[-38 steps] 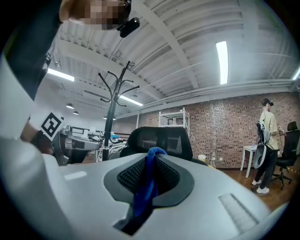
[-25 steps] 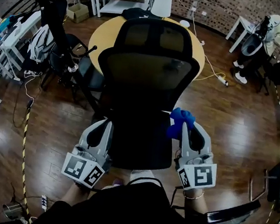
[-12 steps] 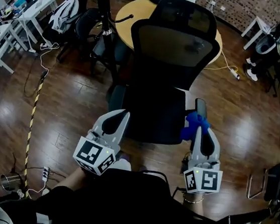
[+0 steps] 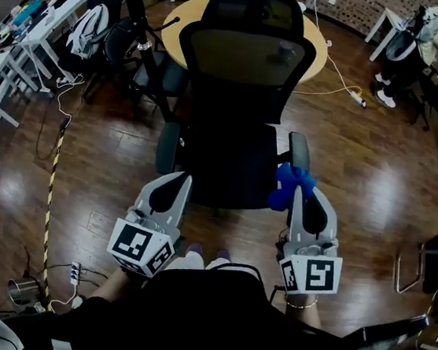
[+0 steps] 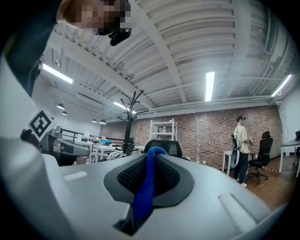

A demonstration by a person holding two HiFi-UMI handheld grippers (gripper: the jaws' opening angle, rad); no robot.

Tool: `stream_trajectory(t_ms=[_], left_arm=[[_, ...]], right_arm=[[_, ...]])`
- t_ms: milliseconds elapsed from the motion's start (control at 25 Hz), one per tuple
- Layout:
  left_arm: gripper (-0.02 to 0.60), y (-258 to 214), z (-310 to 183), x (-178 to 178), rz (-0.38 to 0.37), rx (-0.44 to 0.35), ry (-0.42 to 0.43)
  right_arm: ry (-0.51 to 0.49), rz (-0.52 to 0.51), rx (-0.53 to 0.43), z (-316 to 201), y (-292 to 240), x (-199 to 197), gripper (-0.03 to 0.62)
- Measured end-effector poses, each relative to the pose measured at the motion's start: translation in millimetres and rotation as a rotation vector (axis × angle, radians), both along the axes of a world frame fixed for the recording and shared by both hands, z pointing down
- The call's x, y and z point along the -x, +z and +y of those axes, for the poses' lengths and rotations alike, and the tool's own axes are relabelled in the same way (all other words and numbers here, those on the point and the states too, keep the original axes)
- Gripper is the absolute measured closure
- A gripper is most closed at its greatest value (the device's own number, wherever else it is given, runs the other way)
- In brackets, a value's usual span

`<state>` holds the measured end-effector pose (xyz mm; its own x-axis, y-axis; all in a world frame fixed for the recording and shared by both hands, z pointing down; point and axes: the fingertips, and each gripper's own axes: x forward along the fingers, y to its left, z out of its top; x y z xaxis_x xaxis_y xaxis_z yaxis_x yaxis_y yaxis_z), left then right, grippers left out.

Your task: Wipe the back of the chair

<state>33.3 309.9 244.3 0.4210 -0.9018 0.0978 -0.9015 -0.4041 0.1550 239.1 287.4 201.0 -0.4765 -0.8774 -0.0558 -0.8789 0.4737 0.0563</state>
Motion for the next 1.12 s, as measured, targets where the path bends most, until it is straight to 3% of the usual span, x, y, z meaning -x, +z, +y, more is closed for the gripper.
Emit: stream_trajectory(t_ms=[200,480,1120], left_arm=[[0.575,-10.4,7.5,11.3,-0.020,-0.046,0.011],[0.575,10.7,20.3,25.3,0.002,0.001,0.007],[0.574,8.9,30.8,19.9,0.028,0.004,0.012]], right_arm=[[0.032,-0.018,-0.021,10.0,-3.8,-3.5,0.563],[-0.009,0.009,-0.028,14.5,-4.1,23.8,0.563],[0.028,0.023,-0.020,27.4,-7.9,14.1,0.563]])
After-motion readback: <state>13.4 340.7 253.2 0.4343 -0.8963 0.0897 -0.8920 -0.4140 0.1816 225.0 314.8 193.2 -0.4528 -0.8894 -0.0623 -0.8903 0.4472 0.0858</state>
